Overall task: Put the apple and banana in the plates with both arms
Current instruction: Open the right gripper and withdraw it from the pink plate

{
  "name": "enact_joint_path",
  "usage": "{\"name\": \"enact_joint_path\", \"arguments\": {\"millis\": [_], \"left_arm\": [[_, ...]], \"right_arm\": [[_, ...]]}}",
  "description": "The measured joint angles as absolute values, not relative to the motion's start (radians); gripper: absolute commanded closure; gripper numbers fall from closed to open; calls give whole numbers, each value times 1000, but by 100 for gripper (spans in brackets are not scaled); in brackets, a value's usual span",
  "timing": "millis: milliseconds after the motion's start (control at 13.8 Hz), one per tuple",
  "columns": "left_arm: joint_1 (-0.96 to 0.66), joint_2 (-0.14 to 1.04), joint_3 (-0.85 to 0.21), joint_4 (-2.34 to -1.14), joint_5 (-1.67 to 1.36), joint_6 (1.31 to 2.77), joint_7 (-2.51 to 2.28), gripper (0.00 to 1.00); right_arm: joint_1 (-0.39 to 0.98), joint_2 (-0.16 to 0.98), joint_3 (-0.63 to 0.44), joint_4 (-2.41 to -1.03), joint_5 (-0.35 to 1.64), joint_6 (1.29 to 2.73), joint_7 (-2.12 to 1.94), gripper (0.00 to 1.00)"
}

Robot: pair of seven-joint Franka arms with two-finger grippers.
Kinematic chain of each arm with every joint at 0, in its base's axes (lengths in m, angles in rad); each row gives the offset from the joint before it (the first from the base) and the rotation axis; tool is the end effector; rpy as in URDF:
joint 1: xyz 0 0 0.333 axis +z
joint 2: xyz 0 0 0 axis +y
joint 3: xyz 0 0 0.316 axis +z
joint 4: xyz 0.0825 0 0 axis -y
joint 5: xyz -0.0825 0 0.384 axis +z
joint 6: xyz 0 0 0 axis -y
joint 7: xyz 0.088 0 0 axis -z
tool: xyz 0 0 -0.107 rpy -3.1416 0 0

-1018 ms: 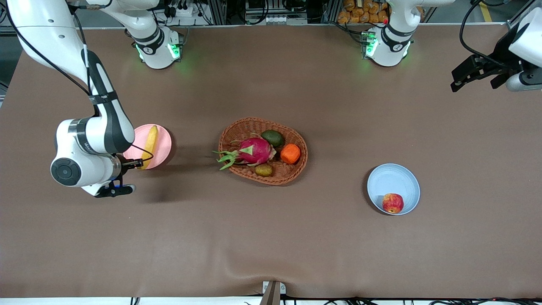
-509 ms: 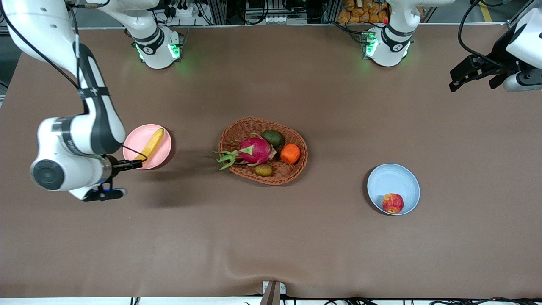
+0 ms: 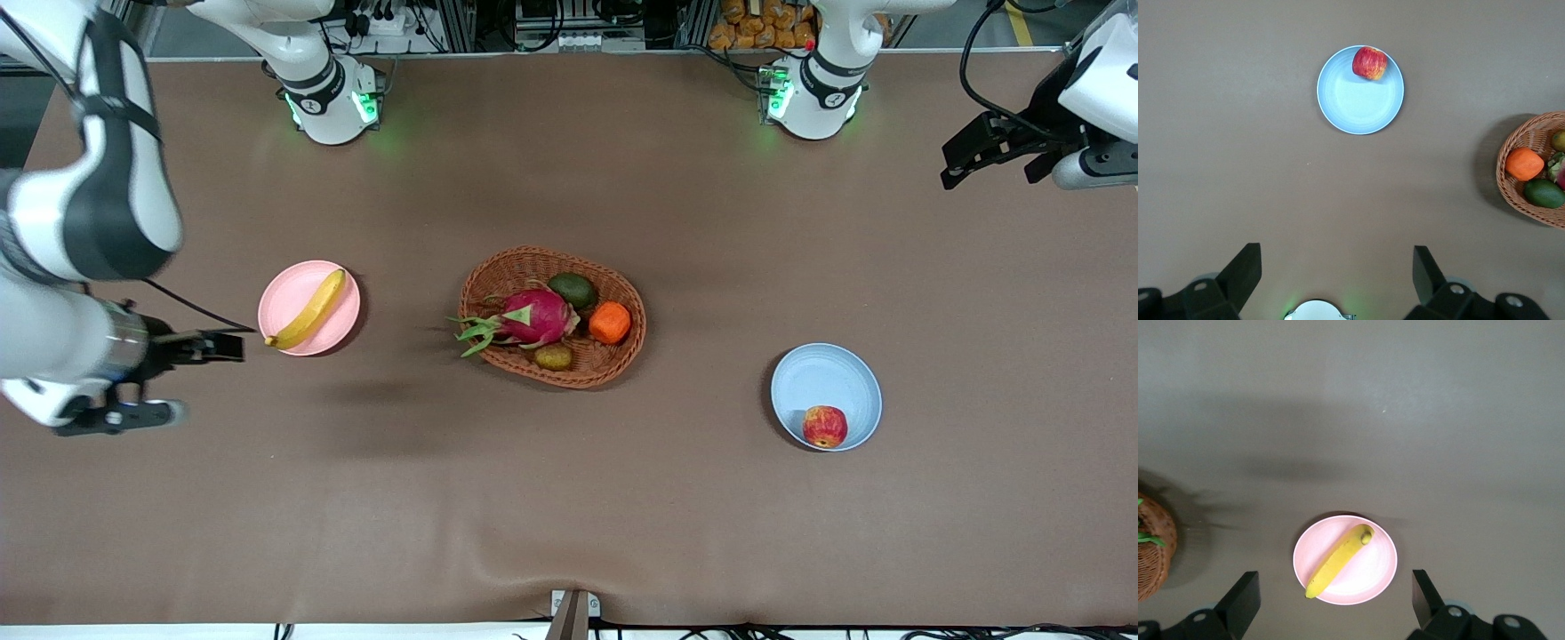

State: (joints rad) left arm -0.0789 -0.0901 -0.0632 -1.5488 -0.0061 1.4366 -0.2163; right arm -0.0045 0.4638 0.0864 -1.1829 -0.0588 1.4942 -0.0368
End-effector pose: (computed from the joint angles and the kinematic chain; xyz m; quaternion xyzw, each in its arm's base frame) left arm 0.5063 -0.0750 0.6711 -0.9993 -0.0369 0.0110 0.0018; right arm 0.6740 0.0355 0.5135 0.9955 0.0560 -0.0752 0.0115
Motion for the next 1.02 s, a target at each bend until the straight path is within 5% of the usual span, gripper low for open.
{"name": "enact_joint_path", "arguments": {"millis": [436,1018], "left_arm": [[-76,-91,-62,-1549,-6,1426,-216,0],[-68,-84,-50,-1547,-1,1413,-216,0]], "right_arm": [[-22,204,61,-1215,2,1311,-20,0],[-10,-110,17,-1593,15,1467,68,0]]}}
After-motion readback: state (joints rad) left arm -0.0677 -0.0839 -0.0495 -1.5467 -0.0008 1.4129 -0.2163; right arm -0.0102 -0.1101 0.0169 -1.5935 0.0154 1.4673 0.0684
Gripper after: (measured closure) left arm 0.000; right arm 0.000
